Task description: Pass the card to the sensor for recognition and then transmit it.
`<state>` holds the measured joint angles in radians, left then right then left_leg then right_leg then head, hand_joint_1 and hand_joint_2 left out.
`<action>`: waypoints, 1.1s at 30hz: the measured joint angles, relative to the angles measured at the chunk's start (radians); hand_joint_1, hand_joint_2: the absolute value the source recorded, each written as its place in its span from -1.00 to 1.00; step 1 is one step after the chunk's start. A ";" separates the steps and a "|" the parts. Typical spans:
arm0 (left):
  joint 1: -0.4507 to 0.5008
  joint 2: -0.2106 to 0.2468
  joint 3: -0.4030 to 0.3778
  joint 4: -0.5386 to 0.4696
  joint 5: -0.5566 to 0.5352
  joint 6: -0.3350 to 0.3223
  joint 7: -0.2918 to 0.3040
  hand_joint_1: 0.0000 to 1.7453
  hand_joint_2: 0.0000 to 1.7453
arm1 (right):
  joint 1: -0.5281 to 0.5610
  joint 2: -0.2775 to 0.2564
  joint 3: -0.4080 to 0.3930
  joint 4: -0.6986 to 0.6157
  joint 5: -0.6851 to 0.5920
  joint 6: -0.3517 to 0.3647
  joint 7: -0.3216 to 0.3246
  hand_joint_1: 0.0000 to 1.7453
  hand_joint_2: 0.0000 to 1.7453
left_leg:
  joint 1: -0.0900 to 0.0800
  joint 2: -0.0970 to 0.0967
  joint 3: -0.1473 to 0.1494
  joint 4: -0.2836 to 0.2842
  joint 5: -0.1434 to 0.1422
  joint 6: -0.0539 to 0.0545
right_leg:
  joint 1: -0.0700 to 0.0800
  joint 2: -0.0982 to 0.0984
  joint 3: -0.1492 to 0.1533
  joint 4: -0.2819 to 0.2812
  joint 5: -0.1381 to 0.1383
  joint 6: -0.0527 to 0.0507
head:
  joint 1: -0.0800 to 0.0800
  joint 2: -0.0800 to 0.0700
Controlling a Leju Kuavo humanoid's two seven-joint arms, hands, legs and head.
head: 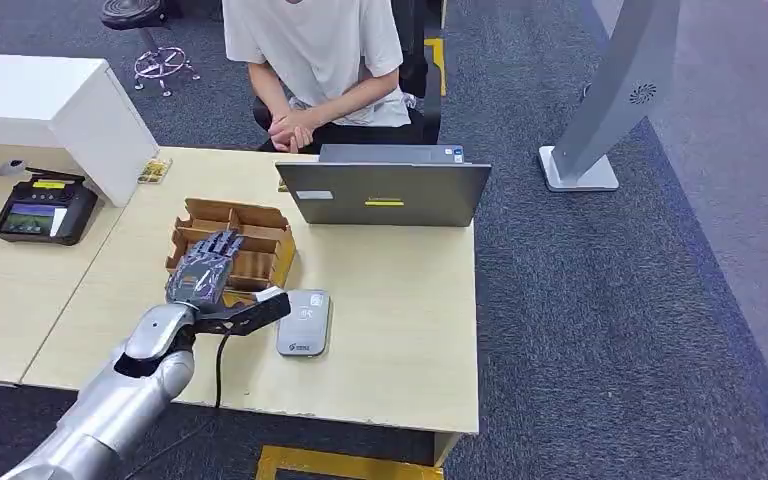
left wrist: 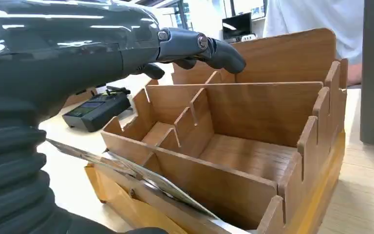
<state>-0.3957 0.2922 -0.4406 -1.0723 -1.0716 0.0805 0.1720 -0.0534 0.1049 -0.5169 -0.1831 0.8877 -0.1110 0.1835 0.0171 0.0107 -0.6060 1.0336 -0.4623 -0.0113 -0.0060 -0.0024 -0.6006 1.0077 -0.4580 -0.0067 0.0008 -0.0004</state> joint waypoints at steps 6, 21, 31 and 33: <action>0.000 0.000 0.000 0.000 0.000 0.000 0.000 -1.00 1.00 | 0.000 0.000 0.000 0.000 0.000 0.000 0.000 -1.00 1.00 | 0.000 0.000 0.000 0.000 0.000 0.000 | 0.000 0.000 0.000 0.000 0.000 0.000 | 0.000 0.000; 0.003 0.000 0.000 0.000 0.031 -0.018 -0.037 1.00 1.00 | 0.000 0.001 -0.011 0.000 0.016 0.002 0.000 -1.00 1.00 | 0.000 0.000 0.000 0.000 0.000 0.000 | 0.000 0.000 0.000 0.000 0.000 0.000 | 0.000 0.000; 0.004 0.000 0.000 0.000 0.048 -0.015 -0.040 1.00 1.00 | -0.001 0.002 -0.018 0.000 0.018 0.003 0.000 -1.00 1.00 | 0.000 0.000 0.000 0.000 0.000 0.000 | 0.000 0.000 0.000 0.000 0.000 0.000 | 0.000 0.000; 0.004 0.000 0.000 0.000 0.048 -0.014 -0.040 1.00 1.00 | -0.001 0.002 -0.020 0.000 0.018 0.003 0.000 -1.00 1.00 | 0.000 0.000 0.000 0.000 0.000 0.000 | 0.000 0.000 0.000 0.000 0.000 0.000 | 0.000 0.000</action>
<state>-0.3920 0.2922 -0.4406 -1.0723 -1.0231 0.0660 0.1324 -0.0541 0.1068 -0.5371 -0.1835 0.9060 -0.1080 0.1831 0.0171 0.0108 -0.6060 1.0336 -0.4623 -0.0113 -0.0060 -0.0023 -0.6005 1.0077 -0.4580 -0.0067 0.0008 -0.0004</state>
